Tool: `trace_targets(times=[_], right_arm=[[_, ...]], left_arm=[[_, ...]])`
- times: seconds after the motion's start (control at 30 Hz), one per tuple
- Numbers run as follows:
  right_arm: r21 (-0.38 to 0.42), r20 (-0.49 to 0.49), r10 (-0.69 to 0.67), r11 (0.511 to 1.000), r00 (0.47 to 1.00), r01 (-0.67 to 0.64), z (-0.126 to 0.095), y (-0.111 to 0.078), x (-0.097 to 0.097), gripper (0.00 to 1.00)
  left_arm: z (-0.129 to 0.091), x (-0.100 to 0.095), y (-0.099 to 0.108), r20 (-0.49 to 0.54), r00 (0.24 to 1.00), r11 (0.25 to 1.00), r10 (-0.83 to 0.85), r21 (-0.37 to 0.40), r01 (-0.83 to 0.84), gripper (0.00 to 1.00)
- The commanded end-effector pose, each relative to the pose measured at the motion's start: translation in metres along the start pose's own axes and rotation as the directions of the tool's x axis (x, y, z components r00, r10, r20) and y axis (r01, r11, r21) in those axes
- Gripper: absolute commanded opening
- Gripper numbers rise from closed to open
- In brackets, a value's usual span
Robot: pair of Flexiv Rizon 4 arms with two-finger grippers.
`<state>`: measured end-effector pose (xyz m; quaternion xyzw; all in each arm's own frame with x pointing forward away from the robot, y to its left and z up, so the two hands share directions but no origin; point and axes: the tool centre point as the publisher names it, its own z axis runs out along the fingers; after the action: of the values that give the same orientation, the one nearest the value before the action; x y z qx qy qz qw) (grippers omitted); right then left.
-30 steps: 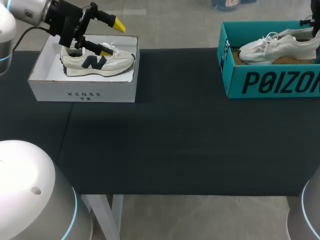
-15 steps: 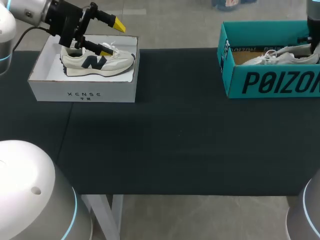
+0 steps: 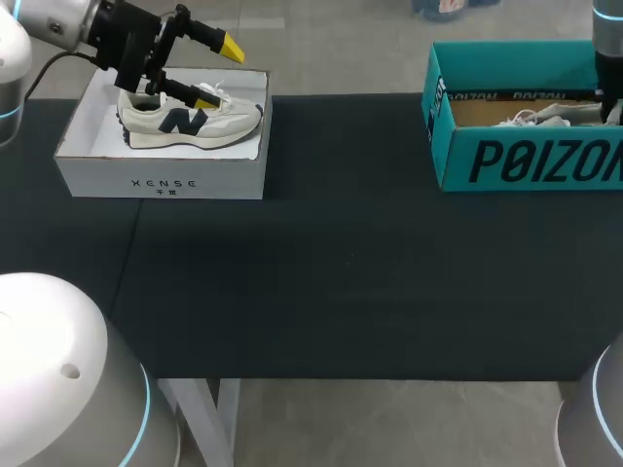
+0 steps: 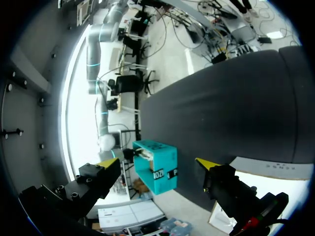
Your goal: Take the shoe out of the shoebox, open the shoe tongue, remove and reinsert the insole, then place the shoe into the shoebox
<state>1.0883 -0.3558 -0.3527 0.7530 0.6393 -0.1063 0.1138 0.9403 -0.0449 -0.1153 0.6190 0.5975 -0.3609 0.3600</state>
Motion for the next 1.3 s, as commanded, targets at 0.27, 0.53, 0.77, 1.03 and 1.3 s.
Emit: trace_targets(times=[0.27,0.53,0.77,1.03,1.3], right_arm=[[0.037,0.029,0.024,0.999,0.999,-0.025,0.012,0.004,0.001,0.35],[0.022,-0.001,0.023,0.999,1.000,-0.023,-0.023,0.002,-0.009,1.00],[-0.031,-0.055,-0.024,0.999,0.998,0.022,-0.079,-0.002,-0.007,1.00],[-0.110,-0.100,-0.080,0.992,0.992,0.069,-0.128,-0.008,-0.012,1.00],[-0.103,-0.079,-0.074,0.993,0.994,0.066,-0.131,-0.016,-0.020,1.00]], left_arm=[[0.000,0.000,-0.001,-0.004,1.000,1.000,0.000,-0.001,0.000,1.00],[0.000,0.000,-0.001,-0.004,1.000,1.000,0.000,-0.001,0.000,1.00],[0.000,0.000,-0.001,-0.004,1.000,1.000,0.000,-0.001,0.000,1.00],[0.000,0.000,-0.001,-0.004,1.000,1.000,0.000,-0.001,0.000,1.00],[-0.012,-0.003,0.013,-0.131,0.989,0.997,0.071,-0.016,-0.074,1.00]])
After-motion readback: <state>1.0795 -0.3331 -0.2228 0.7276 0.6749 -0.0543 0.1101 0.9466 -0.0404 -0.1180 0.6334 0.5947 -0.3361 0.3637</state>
